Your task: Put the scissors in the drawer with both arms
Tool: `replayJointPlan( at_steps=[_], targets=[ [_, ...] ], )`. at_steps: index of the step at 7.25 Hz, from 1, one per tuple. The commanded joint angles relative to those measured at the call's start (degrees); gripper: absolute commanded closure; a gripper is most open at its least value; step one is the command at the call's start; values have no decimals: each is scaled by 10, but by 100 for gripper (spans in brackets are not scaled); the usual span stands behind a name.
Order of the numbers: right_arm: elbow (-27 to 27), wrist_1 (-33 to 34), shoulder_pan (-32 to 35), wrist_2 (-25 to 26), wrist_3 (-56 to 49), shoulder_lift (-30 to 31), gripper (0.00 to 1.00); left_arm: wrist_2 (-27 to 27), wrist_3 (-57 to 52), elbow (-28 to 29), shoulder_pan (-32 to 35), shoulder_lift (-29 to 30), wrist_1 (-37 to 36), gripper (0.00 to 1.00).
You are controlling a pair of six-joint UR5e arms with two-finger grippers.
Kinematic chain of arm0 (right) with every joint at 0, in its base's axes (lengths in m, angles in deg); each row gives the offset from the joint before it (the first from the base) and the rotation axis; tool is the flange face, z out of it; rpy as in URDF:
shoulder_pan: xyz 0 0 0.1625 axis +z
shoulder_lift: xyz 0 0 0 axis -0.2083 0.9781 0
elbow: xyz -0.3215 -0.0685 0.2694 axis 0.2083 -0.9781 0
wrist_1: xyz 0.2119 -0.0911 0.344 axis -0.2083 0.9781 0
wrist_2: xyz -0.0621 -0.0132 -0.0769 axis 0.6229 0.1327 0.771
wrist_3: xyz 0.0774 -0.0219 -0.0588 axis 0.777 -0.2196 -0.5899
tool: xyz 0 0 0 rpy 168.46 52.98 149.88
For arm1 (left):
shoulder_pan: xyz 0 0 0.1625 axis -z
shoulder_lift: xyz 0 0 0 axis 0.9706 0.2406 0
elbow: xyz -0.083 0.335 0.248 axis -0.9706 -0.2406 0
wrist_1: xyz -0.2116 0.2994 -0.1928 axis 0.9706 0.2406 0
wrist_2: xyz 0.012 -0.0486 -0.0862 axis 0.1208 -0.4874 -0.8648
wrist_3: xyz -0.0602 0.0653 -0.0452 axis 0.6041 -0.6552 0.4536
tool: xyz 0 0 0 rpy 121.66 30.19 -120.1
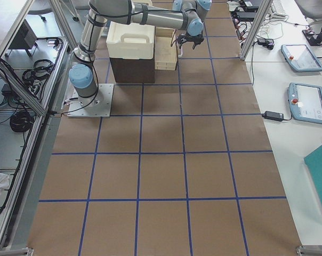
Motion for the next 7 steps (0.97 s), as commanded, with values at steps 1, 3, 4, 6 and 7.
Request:
replayJointPlan(
  at_steps=[1, 3, 4, 6, 7],
  targets=[
    [-4, 0, -2, 1, -8, -4, 2, 3, 111, 0, 92, -29, 36, 100],
    [-13, 3, -5, 0, -13, -11, 3, 1, 161, -1, 135, -30, 40, 100],
    [-17, 4, -7, -5, -13, -16, 3, 2, 161, -1, 141, -29, 40, 100],
    [-19, 4, -9, -6, -13, -19, 4, 4, 163, -1, 143, -37, 40, 100],
    [-25, 4, -10, -6, -18, -19, 4, 4, 164, -1, 143, -35, 36, 100]
  ],
)
